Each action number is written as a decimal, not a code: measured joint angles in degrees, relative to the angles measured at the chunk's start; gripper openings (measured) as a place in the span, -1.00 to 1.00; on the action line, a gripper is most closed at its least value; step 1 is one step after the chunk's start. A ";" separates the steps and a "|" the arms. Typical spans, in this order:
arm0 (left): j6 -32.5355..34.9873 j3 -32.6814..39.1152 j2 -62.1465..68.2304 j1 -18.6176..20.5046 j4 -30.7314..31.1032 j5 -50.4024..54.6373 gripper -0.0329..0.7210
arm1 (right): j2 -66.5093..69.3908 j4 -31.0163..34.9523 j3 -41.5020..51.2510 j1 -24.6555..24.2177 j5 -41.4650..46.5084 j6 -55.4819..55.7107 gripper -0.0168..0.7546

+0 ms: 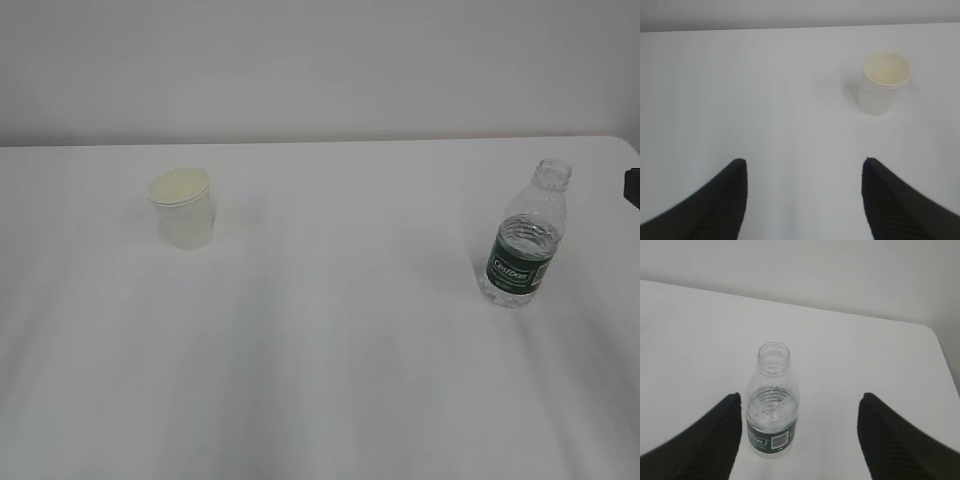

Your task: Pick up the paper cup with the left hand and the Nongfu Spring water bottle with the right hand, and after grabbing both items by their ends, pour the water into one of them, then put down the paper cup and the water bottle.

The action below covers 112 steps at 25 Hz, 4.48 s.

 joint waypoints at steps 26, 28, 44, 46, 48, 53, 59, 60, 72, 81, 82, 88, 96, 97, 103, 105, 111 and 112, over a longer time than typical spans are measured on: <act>0.00 9.18 5.29 0.00 -6.88 -26.52 0.27 | 2.20 0.00 19.84 0.00 -30.61 7.00 0.47; -0.48 9.89 7.16 0.00 -6.88 -28.59 0.26 | 2.31 0.00 19.88 0.00 -31.45 7.14 0.47; -9.38 18.52 22.04 0.00 -0.26 -48.34 0.25 | 14.81 -2.67 19.88 0.00 -35.69 7.27 0.40; -10.29 20.47 23.79 0.00 2.23 -52.45 0.24 | 15.47 -2.79 20.12 0.00 -36.86 7.27 0.40; -10.80 22.56 25.63 0.00 4.88 -56.90 0.24 | 15.62 -2.79 21.21 0.00 -39.21 7.27 0.40; -11.03 25.83 31.13 0.00 9.21 -64.71 0.23 | 15.74 -2.79 23.87 0.00 -45.78 7.38 0.39; -11.14 28.30 38.62 0.00 11.61 -72.09 0.23 | 15.74 -2.79 24.37 0.00 -46.94 7.38 0.39; -11.14 28.30 39.82 0.00 12.10 -73.17 0.23 | 15.74 -2.79 24.37 0.00 -47.13 7.38 0.40; -11.04 28.30 48.28 0.00 14.54 -79.34 0.23 | 19.73 -2.88 24.37 0.00 -48.20 7.48 0.39; -11.04 28.30 48.51 0.00 15.35 -79.37 0.23 | 32.49 -3.74 24.37 0.00 -62.61 7.48 0.39; -11.04 28.30 48.51 0.00 15.35 -79.37 0.23 | 33.84 -3.82 24.37 0.00 -63.51 7.48 0.39; -11.04 28.30 48.51 0.00 15.35 -79.37 0.23 | 40.29 -3.82 24.26 0.00 -64.40 7.48 0.39; -11.04 28.30 48.51 0.00 15.35 -79.37 0.23 | 41.05 -3.82 23.44 0.00 -64.75 7.48 0.39; -11.04 28.19 48.51 0.00 15.35 -79.47 0.23 | 41.05 -3.82 23.02 0.00 -64.75 7.48 0.39; -11.04 28.11 48.51 0.00 15.35 -79.46 0.23 | 41.05 -2.22 22.68 0.00 -64.88 8.01 0.39; -11.04 28.11 48.51 0.00 15.35 -79.46 0.23 | 41.05 -1.44 22.68 0.00 -64.88 9.67 0.40; -11.04 27.74 48.51 0.00 15.35 -79.46 0.23 | 41.98 -0.98 21.66 0.00 -64.88 10.87 0.43; -11.04 27.61 48.51 0.00 15.35 -79.46 0.23 | 42.07 -1.08 21.54 0.00 -64.88 10.87 0.43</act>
